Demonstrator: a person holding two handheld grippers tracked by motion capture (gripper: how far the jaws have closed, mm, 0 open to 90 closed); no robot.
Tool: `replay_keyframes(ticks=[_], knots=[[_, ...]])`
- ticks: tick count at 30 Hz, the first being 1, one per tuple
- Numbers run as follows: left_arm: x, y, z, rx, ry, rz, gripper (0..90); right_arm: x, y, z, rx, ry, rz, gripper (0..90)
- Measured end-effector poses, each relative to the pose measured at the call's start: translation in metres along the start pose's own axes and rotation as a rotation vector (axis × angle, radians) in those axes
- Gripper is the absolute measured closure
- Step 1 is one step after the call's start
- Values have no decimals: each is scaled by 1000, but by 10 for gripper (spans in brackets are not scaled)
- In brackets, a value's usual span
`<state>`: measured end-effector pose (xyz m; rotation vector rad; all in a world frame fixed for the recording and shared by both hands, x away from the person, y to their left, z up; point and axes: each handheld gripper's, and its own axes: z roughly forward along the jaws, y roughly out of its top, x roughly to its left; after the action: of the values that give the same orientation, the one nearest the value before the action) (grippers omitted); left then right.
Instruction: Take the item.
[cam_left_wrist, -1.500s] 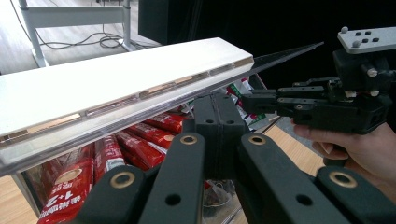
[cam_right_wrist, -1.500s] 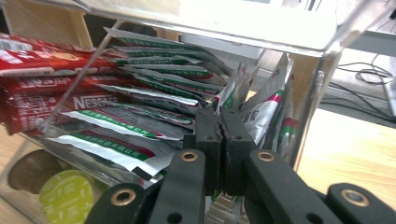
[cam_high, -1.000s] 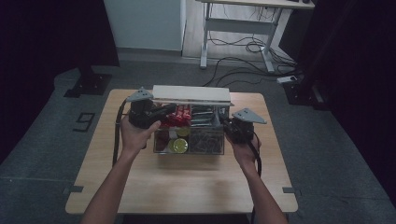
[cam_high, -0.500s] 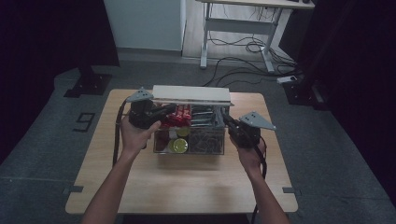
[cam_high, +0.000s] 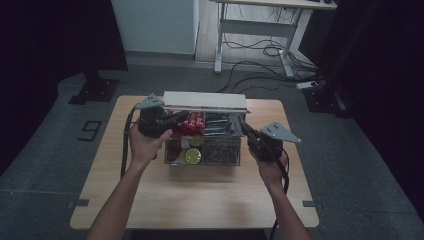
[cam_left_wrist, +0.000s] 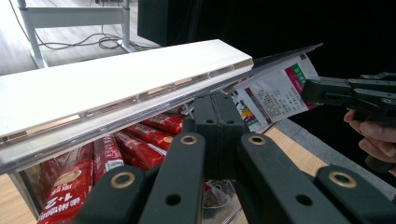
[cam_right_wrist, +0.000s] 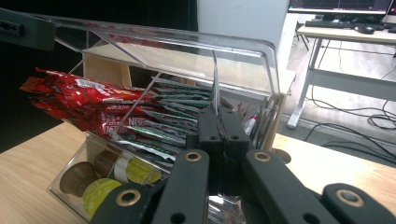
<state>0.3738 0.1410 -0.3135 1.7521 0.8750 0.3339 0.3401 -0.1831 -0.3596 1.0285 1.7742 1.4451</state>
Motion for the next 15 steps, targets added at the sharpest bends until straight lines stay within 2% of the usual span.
replay_keyframes(ticks=[8,15], knots=[[0,0,0,0,5,5,900,0,-3,-6,-16,3,1,890],[-1,1,0,0,5,4,900,-4,2,-17,-47,-7,5,890]])
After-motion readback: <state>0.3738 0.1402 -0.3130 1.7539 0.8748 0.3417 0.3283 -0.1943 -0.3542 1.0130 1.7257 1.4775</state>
